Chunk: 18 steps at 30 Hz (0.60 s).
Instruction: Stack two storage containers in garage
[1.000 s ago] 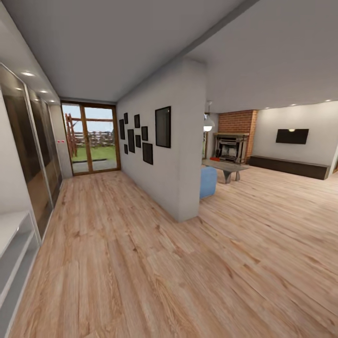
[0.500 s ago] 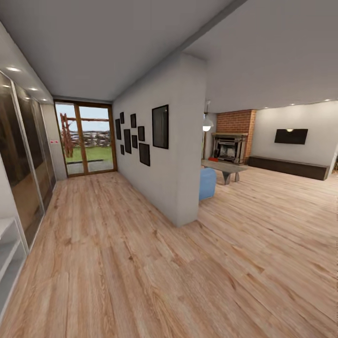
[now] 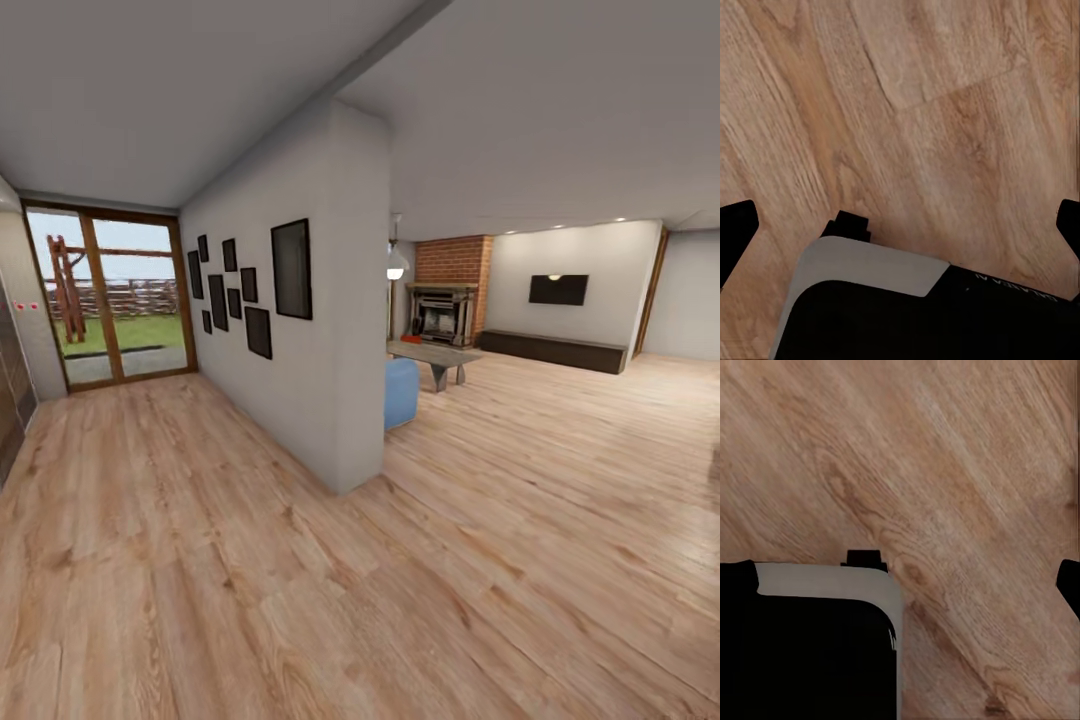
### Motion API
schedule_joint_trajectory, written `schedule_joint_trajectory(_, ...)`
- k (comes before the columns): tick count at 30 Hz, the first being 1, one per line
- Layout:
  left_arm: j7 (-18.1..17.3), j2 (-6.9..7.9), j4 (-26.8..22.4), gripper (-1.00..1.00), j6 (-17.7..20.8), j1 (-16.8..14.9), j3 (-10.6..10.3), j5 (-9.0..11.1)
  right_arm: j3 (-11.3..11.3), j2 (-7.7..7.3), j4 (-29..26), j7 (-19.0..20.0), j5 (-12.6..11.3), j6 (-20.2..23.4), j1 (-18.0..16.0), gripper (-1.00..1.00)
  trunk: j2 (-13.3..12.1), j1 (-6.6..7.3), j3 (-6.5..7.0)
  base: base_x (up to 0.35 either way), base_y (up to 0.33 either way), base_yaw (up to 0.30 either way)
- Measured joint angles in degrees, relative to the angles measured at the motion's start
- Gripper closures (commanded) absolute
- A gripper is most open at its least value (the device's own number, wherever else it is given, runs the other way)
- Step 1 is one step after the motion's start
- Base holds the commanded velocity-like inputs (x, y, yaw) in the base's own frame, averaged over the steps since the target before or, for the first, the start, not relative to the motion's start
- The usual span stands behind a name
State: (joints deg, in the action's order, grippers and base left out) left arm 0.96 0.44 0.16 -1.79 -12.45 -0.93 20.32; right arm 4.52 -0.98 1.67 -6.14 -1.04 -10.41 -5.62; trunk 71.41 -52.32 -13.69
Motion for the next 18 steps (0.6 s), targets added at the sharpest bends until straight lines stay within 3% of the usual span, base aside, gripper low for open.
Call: schedule_joint_trajectory(18,0.0,0.0,0.0,-1.0,0.0,0.0,0.0,0.0,0.0,0.0,0.0,0.0,0.0,0.0,0.0,-1.0,0.0,0.0,0.0,0.326,0.0,-0.29)
